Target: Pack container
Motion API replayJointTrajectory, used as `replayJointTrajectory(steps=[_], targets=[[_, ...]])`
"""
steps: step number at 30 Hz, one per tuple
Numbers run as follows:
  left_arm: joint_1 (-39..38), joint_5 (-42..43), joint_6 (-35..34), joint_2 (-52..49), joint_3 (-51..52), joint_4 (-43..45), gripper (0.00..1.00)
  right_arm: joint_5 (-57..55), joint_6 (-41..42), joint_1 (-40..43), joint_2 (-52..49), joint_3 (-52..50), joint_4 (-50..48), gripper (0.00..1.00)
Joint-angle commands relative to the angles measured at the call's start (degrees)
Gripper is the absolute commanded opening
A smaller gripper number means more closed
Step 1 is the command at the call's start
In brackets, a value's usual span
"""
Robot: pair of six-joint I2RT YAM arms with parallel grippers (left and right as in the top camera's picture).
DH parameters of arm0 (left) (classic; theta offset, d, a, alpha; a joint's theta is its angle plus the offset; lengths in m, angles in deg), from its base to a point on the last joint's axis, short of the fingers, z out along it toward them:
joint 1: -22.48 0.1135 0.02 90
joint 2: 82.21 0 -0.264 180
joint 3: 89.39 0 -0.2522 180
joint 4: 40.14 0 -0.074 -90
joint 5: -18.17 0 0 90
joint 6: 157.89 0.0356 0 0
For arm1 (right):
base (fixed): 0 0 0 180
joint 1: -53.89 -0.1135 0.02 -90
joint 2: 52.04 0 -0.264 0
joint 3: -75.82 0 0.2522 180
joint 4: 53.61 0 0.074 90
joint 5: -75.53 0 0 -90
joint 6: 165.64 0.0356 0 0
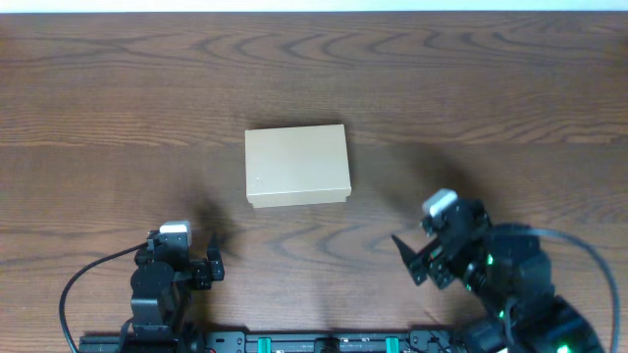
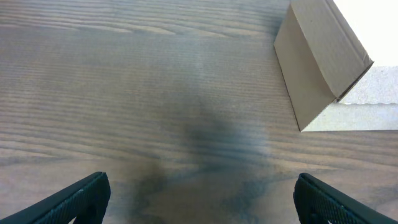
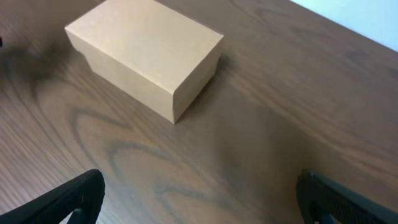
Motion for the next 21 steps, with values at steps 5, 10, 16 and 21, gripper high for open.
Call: replayJointTrajectory(steps=[5, 10, 16, 21], targets=[[-0.24, -0.42, 0.33, 0.37, 0.42, -0.15, 0.95, -0.76, 3.85, -2.32, 14.19, -12.07, -1.14, 0.99], [-0.24, -0.42, 0.33, 0.37, 0.42, -0.15, 0.95, -0.79, 8.15, -2.32, 21.18, -17.70, -1.57, 0.99], [-0.24, -0.42, 0.33, 0.37, 0.42, -0.15, 0.95, -0.70, 13.97, -2.32, 26.10, -24.55, -4.17, 0.99], [-0.24, -0.42, 0.33, 0.37, 0.42, -0.15, 0.95, -0.13, 17.29, -2.64, 27.36, -28.24, -5.38, 0.99]])
